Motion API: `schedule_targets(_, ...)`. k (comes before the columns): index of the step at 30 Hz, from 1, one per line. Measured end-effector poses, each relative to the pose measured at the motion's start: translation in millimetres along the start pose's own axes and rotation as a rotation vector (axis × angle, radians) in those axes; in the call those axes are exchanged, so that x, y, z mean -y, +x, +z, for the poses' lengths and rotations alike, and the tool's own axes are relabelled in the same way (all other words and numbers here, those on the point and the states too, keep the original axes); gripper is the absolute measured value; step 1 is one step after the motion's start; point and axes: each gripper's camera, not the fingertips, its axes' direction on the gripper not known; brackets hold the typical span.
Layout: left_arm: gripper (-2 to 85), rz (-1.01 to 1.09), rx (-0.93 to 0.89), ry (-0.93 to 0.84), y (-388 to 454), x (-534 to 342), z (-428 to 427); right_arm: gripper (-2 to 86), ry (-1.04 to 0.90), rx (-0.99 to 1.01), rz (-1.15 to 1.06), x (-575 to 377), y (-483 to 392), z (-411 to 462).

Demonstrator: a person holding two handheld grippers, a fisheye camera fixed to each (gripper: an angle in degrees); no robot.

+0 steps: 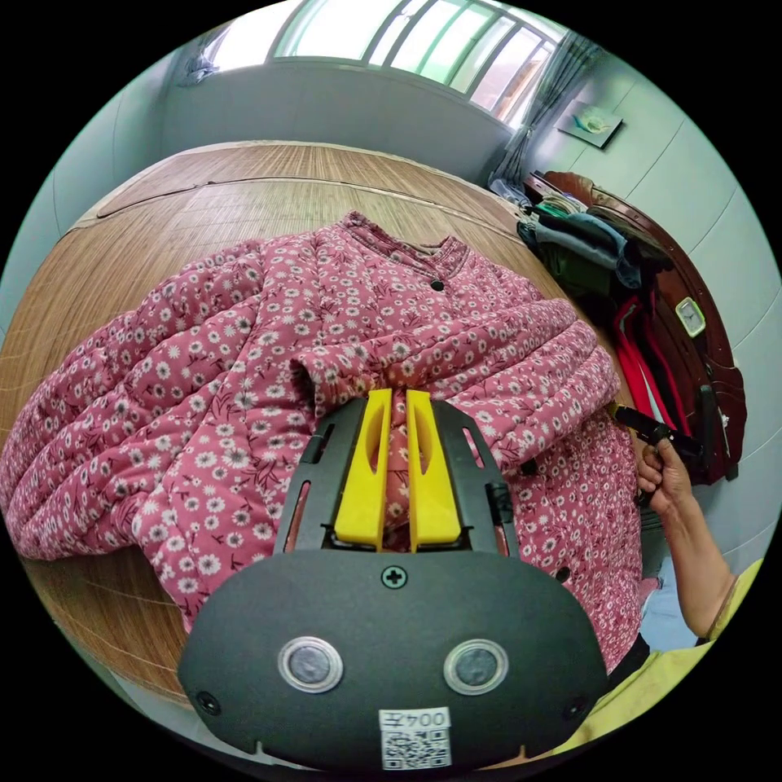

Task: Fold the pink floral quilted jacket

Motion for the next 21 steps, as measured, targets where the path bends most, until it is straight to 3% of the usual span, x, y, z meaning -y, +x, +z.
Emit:
schedule_targets(6, 1.6, -0.006, -0.012, -0.001, -20, -2, -9, 7.1, -0.038, 0.061, 0.038, -2, 7, -2)
schedule_targets(11, 2.2, -0.013, -0.023, 0.003, -41, -4, -20, 8.1, 0.222, 0.097, -0.081, -41, -54, -64)
schedule_targets(13, 2.6, -0.018, -0.044, 0.0, -51, -4, -24, 8.2, 0.196, 0.077, -0.16, -48, -86, -50)
schedule_targets(18, 4.9, -0.102, -0.31, 0.014, -105, 0, -54, 8.1, 0.016, -0.032, -0.191, -60, -115, 21)
schedule_targets(21, 7.1, -0.138, -0.432, 0.203, -134, -14, -120, 8.0, 0.044, -0.039, -0.197, -63, -120, 20)
